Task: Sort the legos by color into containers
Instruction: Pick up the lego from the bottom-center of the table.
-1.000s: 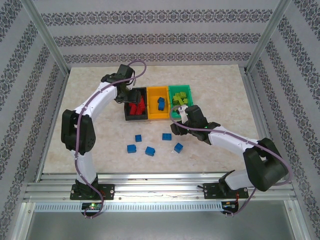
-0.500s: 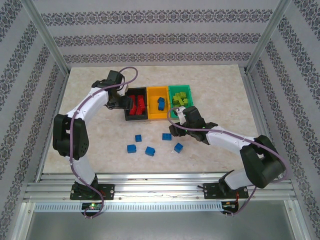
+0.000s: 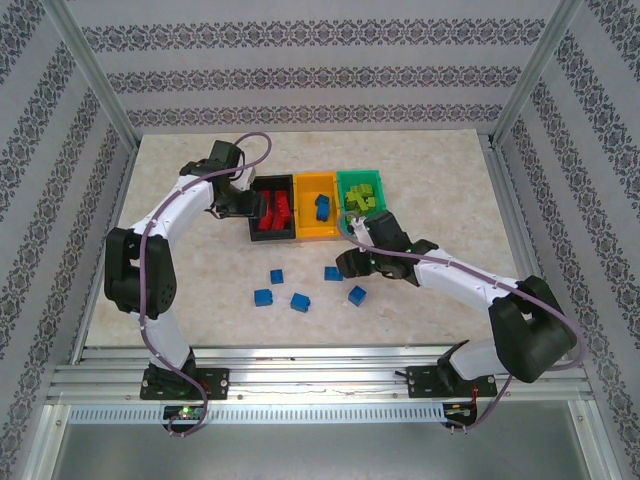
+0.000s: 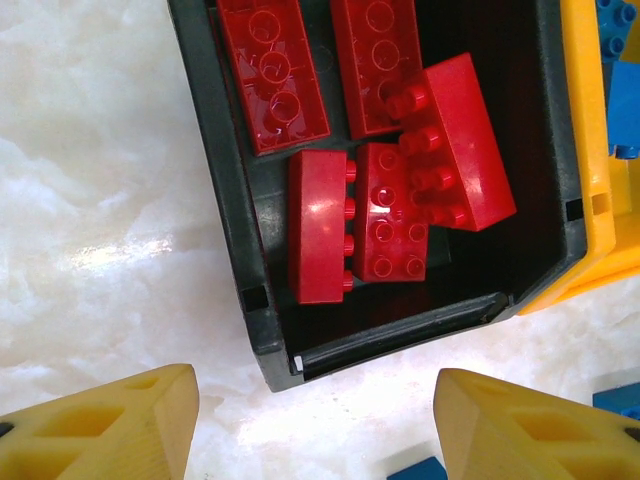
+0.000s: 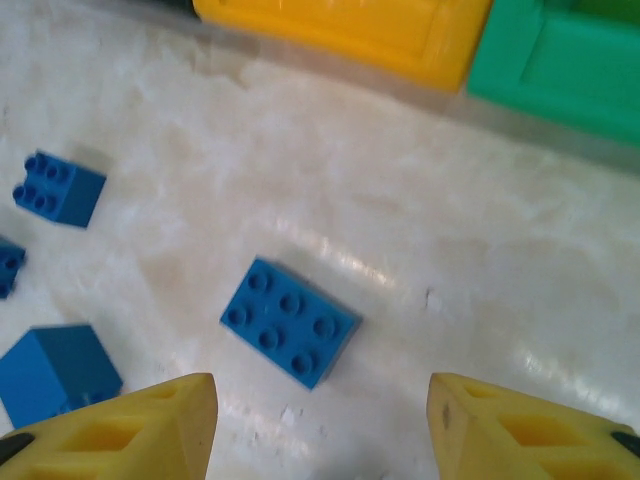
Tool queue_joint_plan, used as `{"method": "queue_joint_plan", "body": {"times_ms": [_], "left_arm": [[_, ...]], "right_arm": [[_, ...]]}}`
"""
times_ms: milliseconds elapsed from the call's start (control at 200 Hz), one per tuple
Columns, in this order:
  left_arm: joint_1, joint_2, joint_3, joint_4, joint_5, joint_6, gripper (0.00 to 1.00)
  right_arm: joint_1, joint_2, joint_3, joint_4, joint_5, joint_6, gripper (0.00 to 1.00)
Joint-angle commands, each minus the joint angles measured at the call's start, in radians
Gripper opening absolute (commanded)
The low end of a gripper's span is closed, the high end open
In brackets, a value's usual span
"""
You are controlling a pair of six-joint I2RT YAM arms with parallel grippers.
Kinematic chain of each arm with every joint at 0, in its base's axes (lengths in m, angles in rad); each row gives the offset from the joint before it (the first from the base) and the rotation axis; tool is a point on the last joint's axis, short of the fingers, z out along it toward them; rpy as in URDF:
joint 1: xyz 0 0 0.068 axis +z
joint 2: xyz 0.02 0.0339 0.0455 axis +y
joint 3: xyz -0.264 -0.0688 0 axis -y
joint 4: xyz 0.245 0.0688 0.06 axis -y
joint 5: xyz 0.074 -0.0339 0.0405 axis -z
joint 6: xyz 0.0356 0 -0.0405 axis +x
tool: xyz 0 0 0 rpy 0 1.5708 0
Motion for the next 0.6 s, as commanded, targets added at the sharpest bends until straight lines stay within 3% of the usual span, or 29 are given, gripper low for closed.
{"method": "queue_joint_plan", "body": {"times_ms": [0,595], "left_arm": [[0.009,-0.017,-0.006,0.018,0.009,0.010,0.64],[0.009,-0.058,-0.030,0.055,0.069,0.005,0.63]], "right_arm": [[0.022,0.010,0.045,-0.135,-0.032,0.031,0.58],[0.135,0.005,0.028,-0.300,0.135,0.034,0.59]]}}
